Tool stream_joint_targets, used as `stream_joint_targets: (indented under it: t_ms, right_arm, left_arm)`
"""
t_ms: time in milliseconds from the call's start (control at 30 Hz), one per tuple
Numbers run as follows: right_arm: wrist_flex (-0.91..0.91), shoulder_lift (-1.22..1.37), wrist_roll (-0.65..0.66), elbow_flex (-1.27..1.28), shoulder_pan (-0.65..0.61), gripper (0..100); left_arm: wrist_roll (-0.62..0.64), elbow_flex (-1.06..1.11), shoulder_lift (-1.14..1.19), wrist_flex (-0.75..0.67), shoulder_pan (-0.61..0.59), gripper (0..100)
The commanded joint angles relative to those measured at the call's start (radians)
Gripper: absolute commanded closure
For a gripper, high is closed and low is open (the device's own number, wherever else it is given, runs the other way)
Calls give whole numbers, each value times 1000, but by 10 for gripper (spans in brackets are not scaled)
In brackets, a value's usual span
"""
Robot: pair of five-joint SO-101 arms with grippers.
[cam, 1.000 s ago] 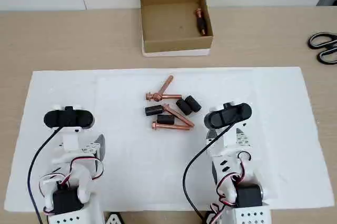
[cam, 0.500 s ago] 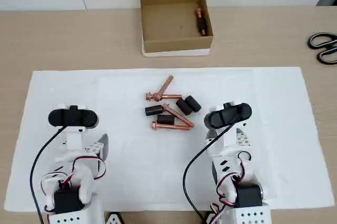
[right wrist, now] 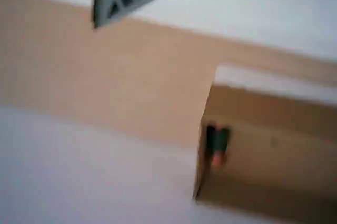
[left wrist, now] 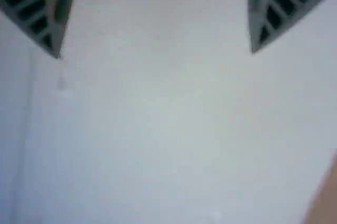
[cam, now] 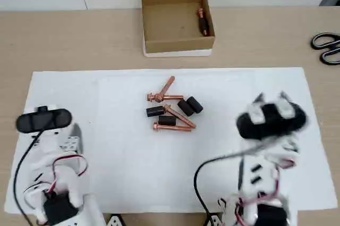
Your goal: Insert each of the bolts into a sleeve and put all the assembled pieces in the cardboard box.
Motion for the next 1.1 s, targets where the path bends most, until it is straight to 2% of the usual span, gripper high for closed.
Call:
stream_joint_targets:
  t_ms: [0, 167, 333, 600, 733, 967, 1067]
  right_arm:
    - [-27, 1, 8, -241, 13, 861]
    - [-54, 88, 8, -377, 16, 861]
    - [-19, 343, 8, -542, 16, 861]
    - [225, 823, 6, -744, 10, 861]
    - [320, 1004, 6, -773, -16, 861]
    - [625, 1285, 11, -855, -206, 861]
    - [687, 1429, 12, -916, -219, 861]
  left_arm:
    - [-55, -162, -8, -6, -61, 782]
    - [-71, -335, 77, -6, -83, 782]
    - [-21, -607, 396, 11, -80, 782]
    - [60, -1070, 1010, 328, -78, 782]
    - [75, -1112, 1140, 374, -78, 782]
    - [75, -1073, 1148, 377, -77, 782]
    - [74, -995, 1148, 377, -40, 782]
